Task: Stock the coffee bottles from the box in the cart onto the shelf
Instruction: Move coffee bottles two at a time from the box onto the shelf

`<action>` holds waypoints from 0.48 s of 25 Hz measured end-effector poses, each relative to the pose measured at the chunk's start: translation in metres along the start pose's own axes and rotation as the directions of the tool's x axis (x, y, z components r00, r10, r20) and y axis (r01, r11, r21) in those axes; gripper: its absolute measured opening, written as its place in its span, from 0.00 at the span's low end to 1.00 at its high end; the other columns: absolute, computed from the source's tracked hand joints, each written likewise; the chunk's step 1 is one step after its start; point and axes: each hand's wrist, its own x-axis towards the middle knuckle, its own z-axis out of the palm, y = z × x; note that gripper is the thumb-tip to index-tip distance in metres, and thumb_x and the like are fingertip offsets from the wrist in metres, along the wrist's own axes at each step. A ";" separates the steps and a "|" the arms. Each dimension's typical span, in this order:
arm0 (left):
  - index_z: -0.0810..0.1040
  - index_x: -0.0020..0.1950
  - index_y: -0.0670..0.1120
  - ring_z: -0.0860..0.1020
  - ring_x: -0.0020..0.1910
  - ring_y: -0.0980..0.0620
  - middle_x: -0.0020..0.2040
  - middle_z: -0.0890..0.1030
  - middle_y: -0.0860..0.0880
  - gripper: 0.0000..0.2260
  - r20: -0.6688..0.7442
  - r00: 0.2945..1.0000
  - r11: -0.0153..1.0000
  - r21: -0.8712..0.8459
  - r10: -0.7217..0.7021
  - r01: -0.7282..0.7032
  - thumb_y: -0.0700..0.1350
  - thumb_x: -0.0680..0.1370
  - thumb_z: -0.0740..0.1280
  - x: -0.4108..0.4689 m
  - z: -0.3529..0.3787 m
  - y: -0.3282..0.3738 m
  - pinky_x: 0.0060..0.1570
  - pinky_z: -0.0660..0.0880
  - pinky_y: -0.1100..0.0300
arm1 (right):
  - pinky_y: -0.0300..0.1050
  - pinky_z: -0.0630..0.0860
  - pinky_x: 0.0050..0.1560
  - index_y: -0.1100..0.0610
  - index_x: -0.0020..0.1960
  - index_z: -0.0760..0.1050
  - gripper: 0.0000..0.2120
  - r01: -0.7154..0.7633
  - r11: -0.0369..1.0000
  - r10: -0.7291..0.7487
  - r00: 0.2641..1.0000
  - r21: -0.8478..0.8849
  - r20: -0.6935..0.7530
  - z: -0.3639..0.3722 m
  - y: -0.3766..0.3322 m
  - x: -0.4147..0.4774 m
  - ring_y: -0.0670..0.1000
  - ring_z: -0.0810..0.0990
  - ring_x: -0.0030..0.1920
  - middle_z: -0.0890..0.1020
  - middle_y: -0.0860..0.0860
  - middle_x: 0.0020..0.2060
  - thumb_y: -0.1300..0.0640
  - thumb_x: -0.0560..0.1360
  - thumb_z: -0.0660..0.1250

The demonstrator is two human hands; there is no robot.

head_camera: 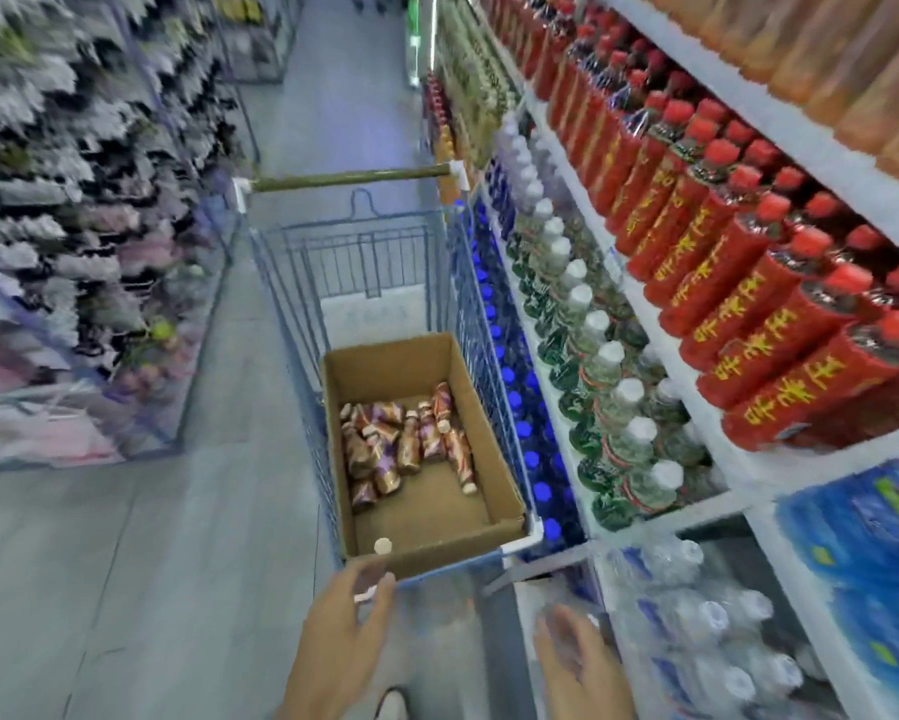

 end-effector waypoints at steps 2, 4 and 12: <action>0.80 0.54 0.55 0.81 0.51 0.63 0.49 0.84 0.58 0.05 -0.029 0.998 0.999 -0.002 -0.050 0.050 0.48 0.79 0.70 0.020 -0.003 -0.005 0.55 0.79 0.51 | 0.34 0.76 0.54 0.28 0.51 0.75 0.21 -0.008 0.998 0.005 0.999 -0.068 -0.051 0.014 -0.025 0.015 0.39 0.81 0.49 0.82 0.45 0.53 0.24 0.62 0.69; 0.80 0.55 0.54 0.82 0.51 0.58 0.50 0.84 0.57 0.05 -0.050 0.992 0.993 -0.024 -0.116 0.115 0.49 0.79 0.69 0.034 0.000 -0.003 0.55 0.79 0.51 | 0.44 0.75 0.60 0.35 0.53 0.77 0.12 0.039 0.999 -0.039 0.999 -0.001 0.004 0.021 -0.062 0.018 0.47 0.80 0.54 0.82 0.45 0.53 0.38 0.71 0.73; 0.76 0.64 0.45 0.78 0.57 0.49 0.57 0.81 0.49 0.15 -0.086 0.894 0.897 -0.085 -0.441 0.434 0.52 0.81 0.65 0.165 0.053 0.006 0.58 0.73 0.56 | 0.43 0.73 0.63 0.46 0.62 0.76 0.13 0.028 0.999 -0.016 0.966 -0.042 0.257 0.028 -0.110 0.113 0.44 0.78 0.60 0.81 0.42 0.58 0.47 0.78 0.68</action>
